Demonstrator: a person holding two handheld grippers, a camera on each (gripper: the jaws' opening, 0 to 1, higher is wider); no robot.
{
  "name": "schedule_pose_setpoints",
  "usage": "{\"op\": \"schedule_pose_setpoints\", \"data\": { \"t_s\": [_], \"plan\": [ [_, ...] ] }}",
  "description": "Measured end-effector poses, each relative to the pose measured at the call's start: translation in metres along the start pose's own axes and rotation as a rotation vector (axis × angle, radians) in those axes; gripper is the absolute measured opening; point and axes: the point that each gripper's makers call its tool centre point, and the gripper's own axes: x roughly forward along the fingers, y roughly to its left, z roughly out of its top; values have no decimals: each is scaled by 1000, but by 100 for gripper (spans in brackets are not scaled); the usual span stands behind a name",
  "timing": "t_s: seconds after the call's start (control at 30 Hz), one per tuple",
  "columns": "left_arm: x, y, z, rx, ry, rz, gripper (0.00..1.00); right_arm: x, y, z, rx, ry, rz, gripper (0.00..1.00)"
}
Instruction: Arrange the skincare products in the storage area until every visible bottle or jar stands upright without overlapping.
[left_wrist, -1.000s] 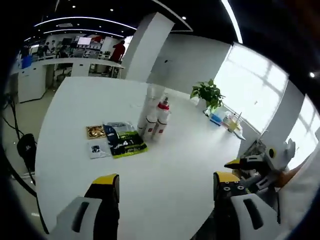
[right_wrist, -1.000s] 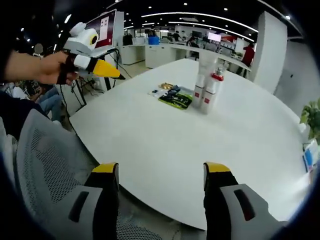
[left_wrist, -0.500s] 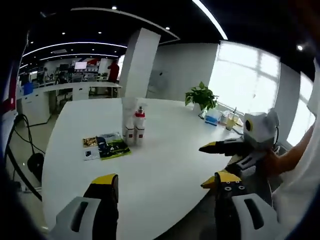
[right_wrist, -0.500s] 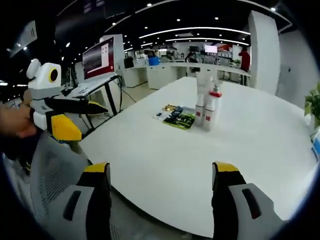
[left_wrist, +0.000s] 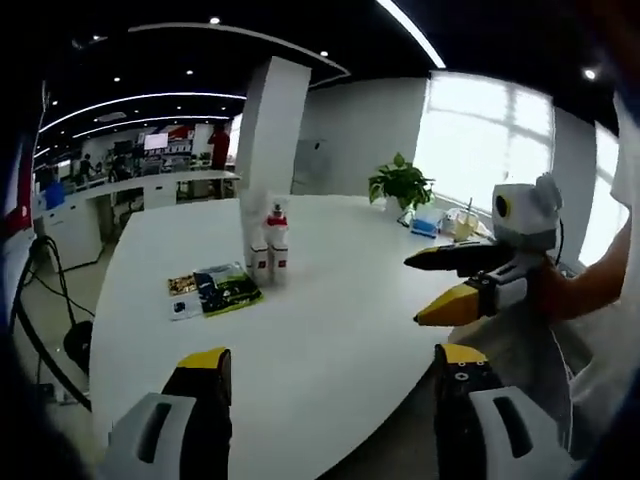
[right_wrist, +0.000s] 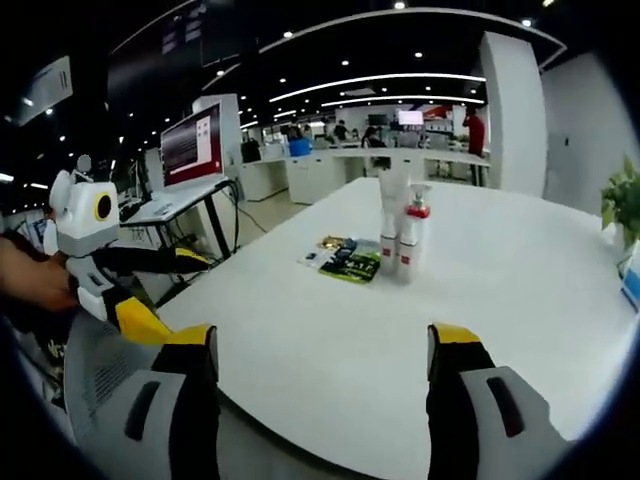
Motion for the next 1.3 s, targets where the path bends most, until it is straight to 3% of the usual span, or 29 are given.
{"op": "schedule_pose_setpoints", "data": {
  "t_s": [0.07,0.17,0.2,0.27,0.33,0.37,0.5,0.83,1.3],
  "plan": [
    [0,14,-13,33,64,29,87,1,1,0,-3,0,7,82],
    [1,27,-22,-22,67,79,89,1,3,0,-8,2,13,81],
    [-1,36,-20,15,59,145,90,0,3,0,-10,1,12,81],
    [0,39,2,140,-57,211,93,0,2,0,-20,3,5,80],
    [1,35,9,185,-96,211,98,0,2,0,-20,2,2,79],
    [0,37,8,210,-86,218,98,0,2,0,-22,-2,2,79],
    [-1,43,-3,139,-43,224,100,1,11,0,-42,1,27,79],
    [0,43,-1,169,-49,227,100,2,11,-3,-60,16,25,78],
    [0,43,-3,138,-54,220,100,4,17,-10,-89,49,38,77]
  ]
}}
